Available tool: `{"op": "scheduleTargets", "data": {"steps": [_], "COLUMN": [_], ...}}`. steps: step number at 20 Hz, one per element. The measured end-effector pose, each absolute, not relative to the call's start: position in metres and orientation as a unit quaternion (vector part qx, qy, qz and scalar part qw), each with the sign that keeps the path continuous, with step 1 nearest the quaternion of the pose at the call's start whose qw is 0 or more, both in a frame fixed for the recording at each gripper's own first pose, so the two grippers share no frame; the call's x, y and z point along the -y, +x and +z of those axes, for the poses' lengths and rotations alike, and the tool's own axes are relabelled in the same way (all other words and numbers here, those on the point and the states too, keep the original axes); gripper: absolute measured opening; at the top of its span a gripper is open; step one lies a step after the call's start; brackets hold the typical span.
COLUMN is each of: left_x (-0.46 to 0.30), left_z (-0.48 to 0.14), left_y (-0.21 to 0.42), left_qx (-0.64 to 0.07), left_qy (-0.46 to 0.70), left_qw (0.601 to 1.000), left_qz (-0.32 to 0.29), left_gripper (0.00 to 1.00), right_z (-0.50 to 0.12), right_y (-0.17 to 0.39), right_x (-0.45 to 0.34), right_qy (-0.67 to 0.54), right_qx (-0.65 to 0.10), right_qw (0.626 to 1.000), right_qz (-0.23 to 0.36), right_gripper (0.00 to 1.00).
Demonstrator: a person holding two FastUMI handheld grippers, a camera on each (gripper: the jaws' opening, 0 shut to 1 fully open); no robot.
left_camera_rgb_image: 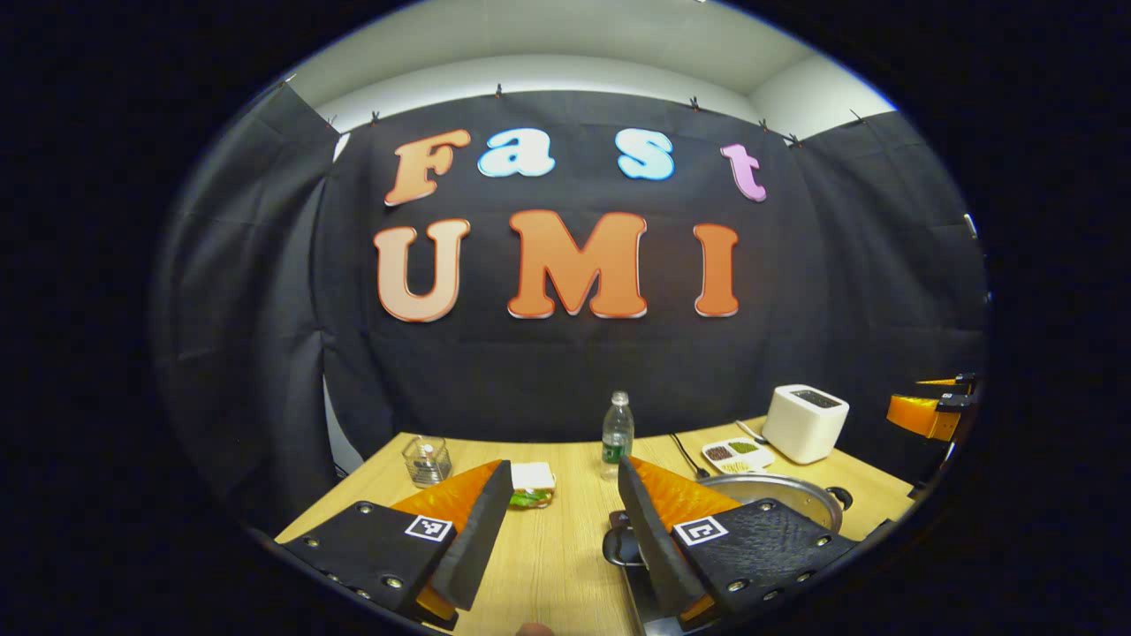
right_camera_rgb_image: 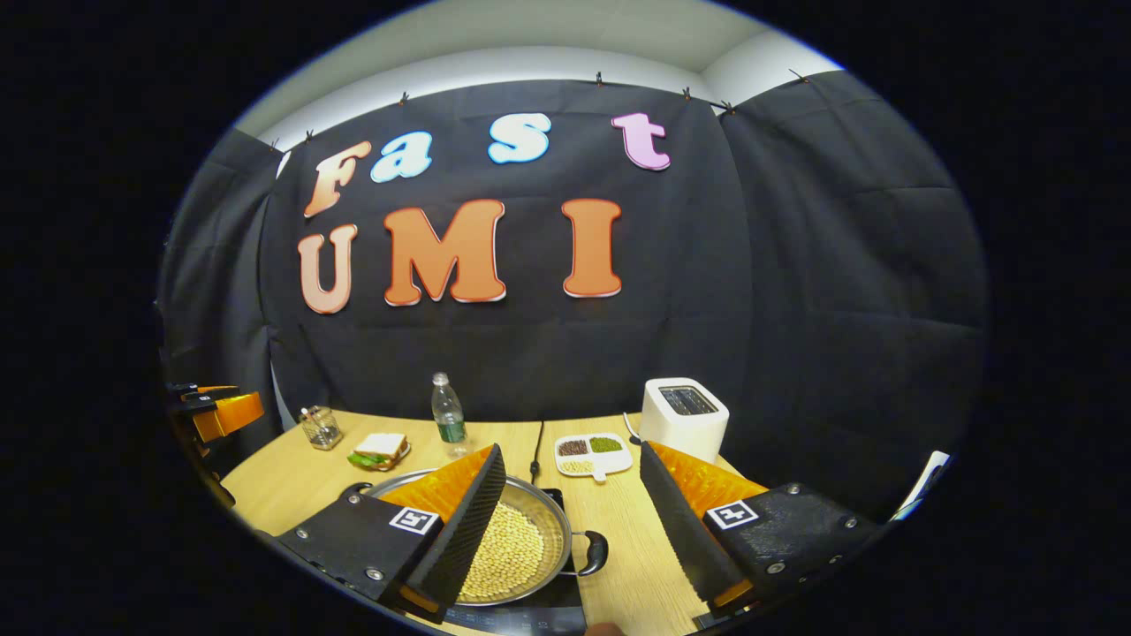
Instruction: First push the handle of the pot to place it horizontally, then grasp the pot with both hands and set it on the induction cooktop.
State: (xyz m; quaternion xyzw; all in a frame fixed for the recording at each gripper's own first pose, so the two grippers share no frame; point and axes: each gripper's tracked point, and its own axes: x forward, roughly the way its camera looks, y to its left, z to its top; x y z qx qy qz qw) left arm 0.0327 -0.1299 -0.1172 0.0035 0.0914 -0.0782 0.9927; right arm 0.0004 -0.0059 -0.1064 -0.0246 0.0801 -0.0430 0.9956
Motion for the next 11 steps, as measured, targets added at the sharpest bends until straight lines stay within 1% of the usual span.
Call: {"op": "scheduleTargets", "data": {"steps": [3, 5, 7, 11], "left_x": [0.109, 0.092, 0.088, 0.074], "left_z": [-0.062, -0.035, -0.021, -0.008], "left_y": [0.022, 0.017, 0.01, 0.005], "left_qx": [-0.04, -0.019, -0.013, -0.018], "left_qy": [0.008, 0.022, 0.025, 0.034], "left_qw": [0.998, 0.999, 0.999, 0.999], "left_qz": [-0.053, -0.03, -0.024, -0.003], "left_gripper": [0.75, 0.74, 0.74, 0.74], "right_z": [-0.061, -0.032, -0.011, 0.026], "right_y": [-0.011, -0.021, -0.03, -0.043], "right_x": [0.008, 0.006, 0.006, 0.015], "right_qy": [-0.035, -0.034, -0.029, -0.022], "right_qx": [-0.038, -0.017, -0.004, 0.029], "right_qw": [0.998, 0.999, 0.999, 0.999], "right_qz": [-0.044, -0.037, -0.03, -0.035], "right_gripper": [0.95, 0.95, 0.95, 0.94]}}
